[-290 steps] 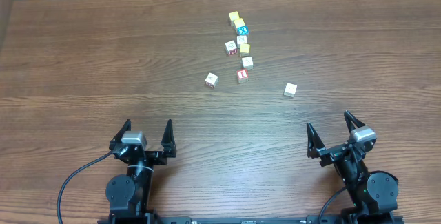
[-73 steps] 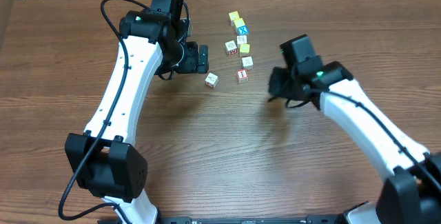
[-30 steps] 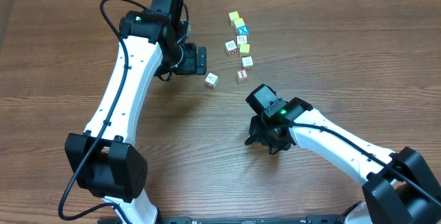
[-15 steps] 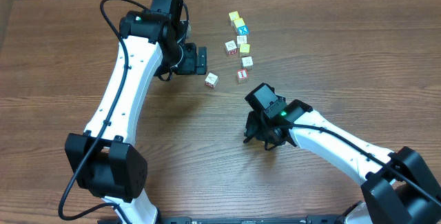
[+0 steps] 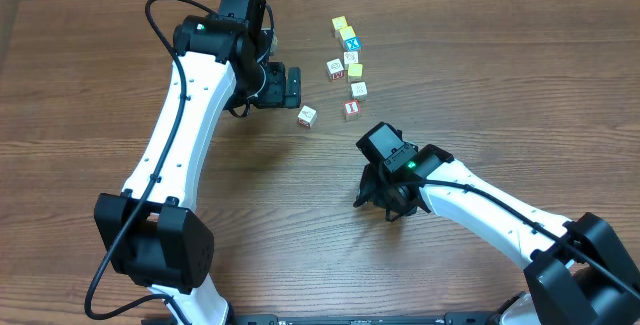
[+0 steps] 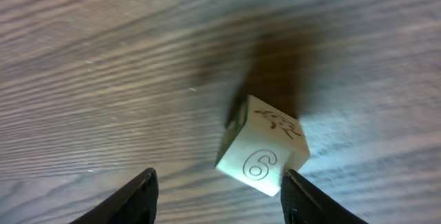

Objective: Flip 5 blocks

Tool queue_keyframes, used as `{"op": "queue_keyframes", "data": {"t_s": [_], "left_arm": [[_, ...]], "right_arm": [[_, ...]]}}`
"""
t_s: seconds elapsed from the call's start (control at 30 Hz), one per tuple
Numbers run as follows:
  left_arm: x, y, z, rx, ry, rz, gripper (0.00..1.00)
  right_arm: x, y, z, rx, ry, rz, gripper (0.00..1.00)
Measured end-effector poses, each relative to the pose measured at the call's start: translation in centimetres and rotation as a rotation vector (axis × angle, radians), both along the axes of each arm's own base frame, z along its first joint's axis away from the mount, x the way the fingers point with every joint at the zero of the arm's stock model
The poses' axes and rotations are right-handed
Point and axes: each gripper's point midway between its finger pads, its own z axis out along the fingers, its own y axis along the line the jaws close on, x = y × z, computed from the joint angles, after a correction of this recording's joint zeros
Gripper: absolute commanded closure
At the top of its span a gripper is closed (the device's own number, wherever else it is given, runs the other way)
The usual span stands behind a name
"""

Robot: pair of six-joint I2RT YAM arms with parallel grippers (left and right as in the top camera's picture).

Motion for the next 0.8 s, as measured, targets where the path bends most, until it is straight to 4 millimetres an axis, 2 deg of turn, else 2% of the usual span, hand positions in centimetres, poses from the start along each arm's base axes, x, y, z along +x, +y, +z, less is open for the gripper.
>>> {"op": "queue_keyframes", "data": {"t_s": [0.1,0.23,0.43,0.6,0.8], "left_arm": [[0.0,0.0,0.0,0.000,0.001,0.000,0.01],[-0.1,0.0,0.0,0.000,0.003,0.000,0.01],[-0.1,0.0,0.0,-0.003,0.005,0.016,0.00],[-0.1,0.0,0.0,-0.005,0.007,0.025,0.00],[-0.1,0.0,0.0,-0.005,0.007,0.025,0.00]], "right_arm": [[-0.8,-0.6,-0.2,-0.023,0.036,-0.023,0.52],[-1.0,-0.8,-0.2,-0.028,0.048,-0.051,0.48],[0.1,-0.4,-0.2,-0.001,0.013,-0.132,0.48],[0.9,0.0,-0.1,0.021,-0.017,-0.159,0.38],[1.7,0.1,-0.3,0.019,-0.067,-0.132,0.34]]}}
